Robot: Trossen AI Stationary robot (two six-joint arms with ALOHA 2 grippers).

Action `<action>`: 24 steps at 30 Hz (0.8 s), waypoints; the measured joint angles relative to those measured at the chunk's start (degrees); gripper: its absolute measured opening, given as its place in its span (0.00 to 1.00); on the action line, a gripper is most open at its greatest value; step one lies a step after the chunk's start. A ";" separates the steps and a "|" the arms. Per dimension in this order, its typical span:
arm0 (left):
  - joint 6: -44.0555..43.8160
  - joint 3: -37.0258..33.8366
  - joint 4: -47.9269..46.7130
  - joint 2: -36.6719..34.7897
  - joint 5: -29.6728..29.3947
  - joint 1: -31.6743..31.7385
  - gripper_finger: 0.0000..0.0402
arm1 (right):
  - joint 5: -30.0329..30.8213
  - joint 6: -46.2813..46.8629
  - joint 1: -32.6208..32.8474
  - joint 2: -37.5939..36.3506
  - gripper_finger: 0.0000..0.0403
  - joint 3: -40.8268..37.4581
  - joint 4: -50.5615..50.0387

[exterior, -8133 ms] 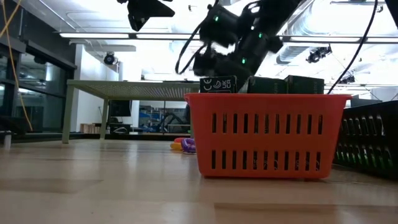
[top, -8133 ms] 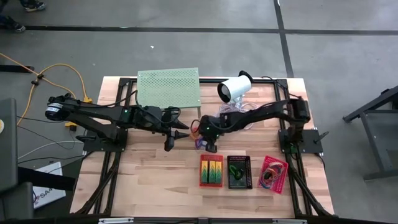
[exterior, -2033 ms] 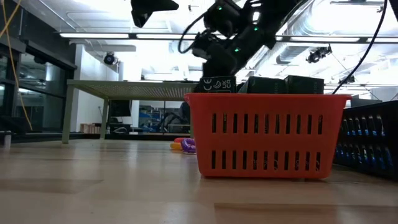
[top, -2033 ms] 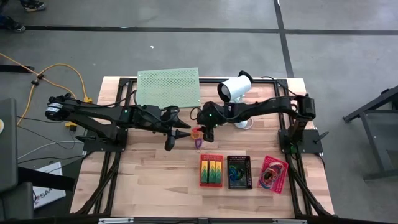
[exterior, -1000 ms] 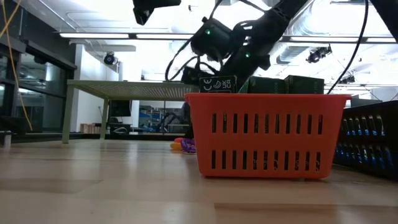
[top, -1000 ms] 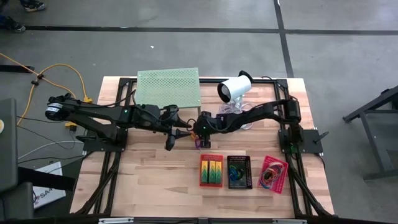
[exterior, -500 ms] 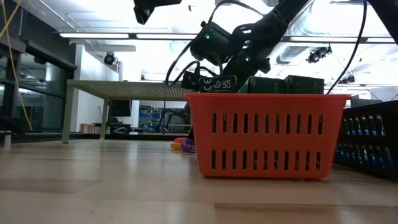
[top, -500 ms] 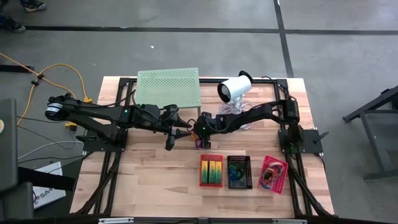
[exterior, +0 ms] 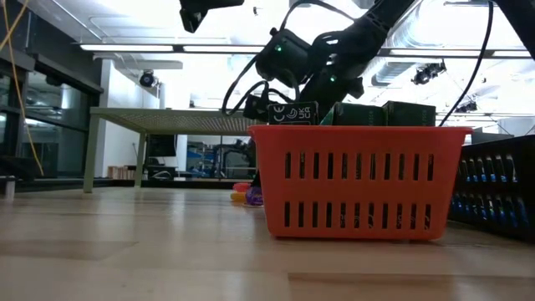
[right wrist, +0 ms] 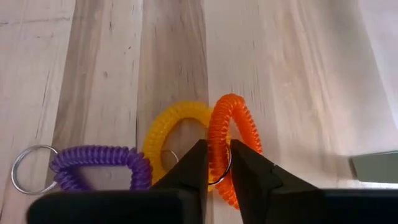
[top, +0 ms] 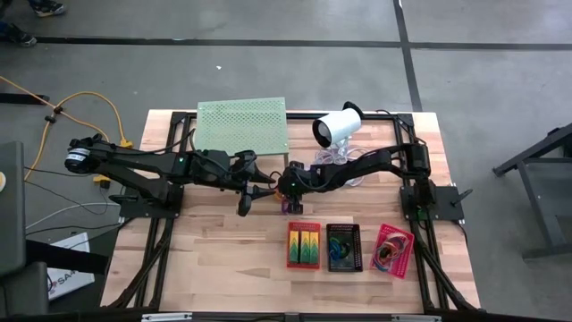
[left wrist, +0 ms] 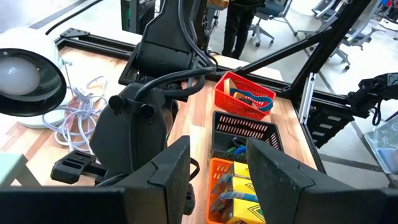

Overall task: Pick & Place Office Desk Supplies
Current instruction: Put the orange wrist coil into the black basket

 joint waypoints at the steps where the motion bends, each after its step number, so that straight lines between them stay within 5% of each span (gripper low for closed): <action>1: 0.00 0.00 0.00 0.00 0.00 0.00 0.38 | -0.05 0.00 0.00 -0.03 0.12 0.00 0.01; 24: 0.00 0.01 0.00 0.00 0.00 0.01 0.38 | 2.43 -2.78 0.04 -4.43 0.07 0.01 -0.40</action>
